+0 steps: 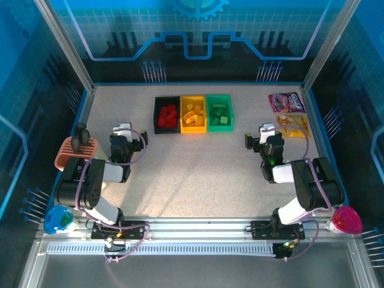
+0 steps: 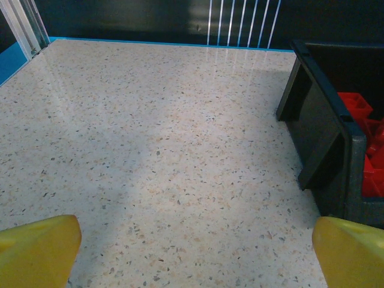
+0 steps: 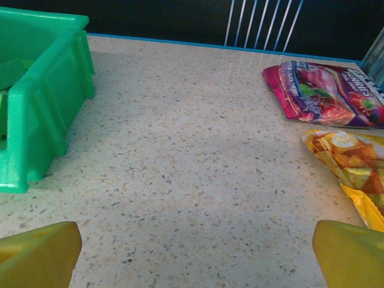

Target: Sort the legos into containers by color

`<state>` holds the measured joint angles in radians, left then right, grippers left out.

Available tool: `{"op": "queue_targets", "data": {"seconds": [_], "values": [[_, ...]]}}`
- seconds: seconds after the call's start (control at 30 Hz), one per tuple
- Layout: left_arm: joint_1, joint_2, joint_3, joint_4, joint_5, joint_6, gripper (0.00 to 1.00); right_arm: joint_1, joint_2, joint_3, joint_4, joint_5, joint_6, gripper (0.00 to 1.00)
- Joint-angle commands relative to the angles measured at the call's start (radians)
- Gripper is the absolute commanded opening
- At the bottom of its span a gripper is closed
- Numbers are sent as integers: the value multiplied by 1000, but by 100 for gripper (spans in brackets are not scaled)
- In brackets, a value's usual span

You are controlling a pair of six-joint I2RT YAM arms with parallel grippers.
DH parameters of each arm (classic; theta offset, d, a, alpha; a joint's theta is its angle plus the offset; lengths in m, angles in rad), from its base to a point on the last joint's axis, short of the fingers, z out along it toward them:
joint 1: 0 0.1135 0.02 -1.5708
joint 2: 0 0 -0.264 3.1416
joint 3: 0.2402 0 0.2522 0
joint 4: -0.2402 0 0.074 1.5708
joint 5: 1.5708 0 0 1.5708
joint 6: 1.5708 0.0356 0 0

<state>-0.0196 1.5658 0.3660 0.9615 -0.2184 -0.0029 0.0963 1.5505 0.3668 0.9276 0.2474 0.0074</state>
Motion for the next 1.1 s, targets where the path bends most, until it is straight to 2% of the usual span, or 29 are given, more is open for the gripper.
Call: {"op": "queue_targets", "data": {"seconds": [0.0,0.13,0.23,1.07], "values": [[1,-13,1,-4,21,-23,99,16,-2,6,27,56,5,100],[1,-13,3,-10,32,-19,99,2,-10,-2,29,69,35,100],[1,-13,19,-38,107,4,99,-2,-10,-4,33,67,36,100],[4,-13,18,-40,115,3,99,34,0,0,43,68,-11,100]]}}
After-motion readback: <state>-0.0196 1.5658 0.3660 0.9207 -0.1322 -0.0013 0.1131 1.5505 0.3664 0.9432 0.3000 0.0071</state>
